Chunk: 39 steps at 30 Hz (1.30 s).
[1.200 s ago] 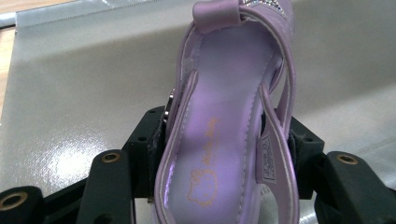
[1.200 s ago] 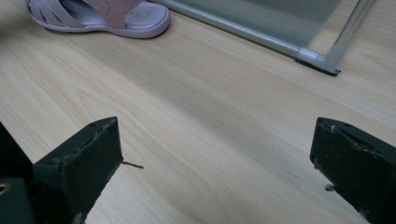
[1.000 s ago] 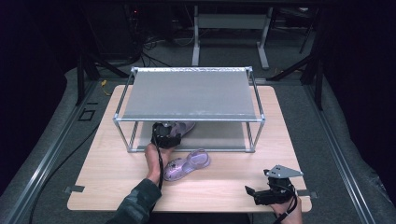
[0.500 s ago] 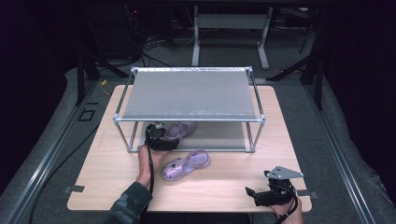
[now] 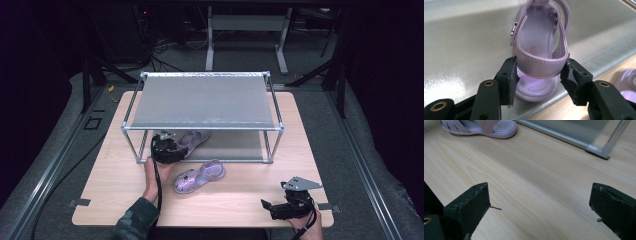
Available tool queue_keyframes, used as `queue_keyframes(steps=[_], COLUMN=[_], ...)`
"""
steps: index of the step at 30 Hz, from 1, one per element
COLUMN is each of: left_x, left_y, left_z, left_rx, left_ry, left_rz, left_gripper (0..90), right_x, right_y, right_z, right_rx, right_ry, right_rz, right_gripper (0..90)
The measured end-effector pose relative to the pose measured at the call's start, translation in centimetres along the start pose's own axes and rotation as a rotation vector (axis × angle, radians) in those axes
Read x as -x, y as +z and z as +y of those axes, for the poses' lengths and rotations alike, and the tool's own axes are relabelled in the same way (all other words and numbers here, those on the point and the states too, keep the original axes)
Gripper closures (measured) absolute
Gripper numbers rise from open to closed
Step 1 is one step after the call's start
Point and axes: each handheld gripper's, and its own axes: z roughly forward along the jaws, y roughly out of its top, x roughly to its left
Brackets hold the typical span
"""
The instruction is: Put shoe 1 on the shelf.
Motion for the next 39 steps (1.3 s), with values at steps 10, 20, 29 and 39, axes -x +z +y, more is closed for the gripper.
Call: queue_keyframes(steps=[10,20,29,39], left_x=[0.8,2.3,1.9,2.0], left_y=[0.7,1.7,1.3,-0.3], left_z=[0.2,1.2,0.6,0.1], left_rx=[-0.045,-0.044,-0.024,-0.016], left_ry=[-0.077,-0.052,-0.028,0.018], left_rz=[-0.064,-0.133,-0.161,-0.171], left_gripper=[50.9,54.5,48.7,49.5], right_x=[-0.1,-0.4,-0.2,-0.3], right_y=[0.5,0.7,0.4,0.3], right_z=[-0.1,0.2,-0.1,-0.1], right_rx=[-0.014,-0.003,-0.004,0.002], right_ry=[0.0,-0.006,-0.003,-0.002], right_rz=[0.021,0.02,0.017,0.025], right_gripper=[3.1,3.1,3.1,3.2])
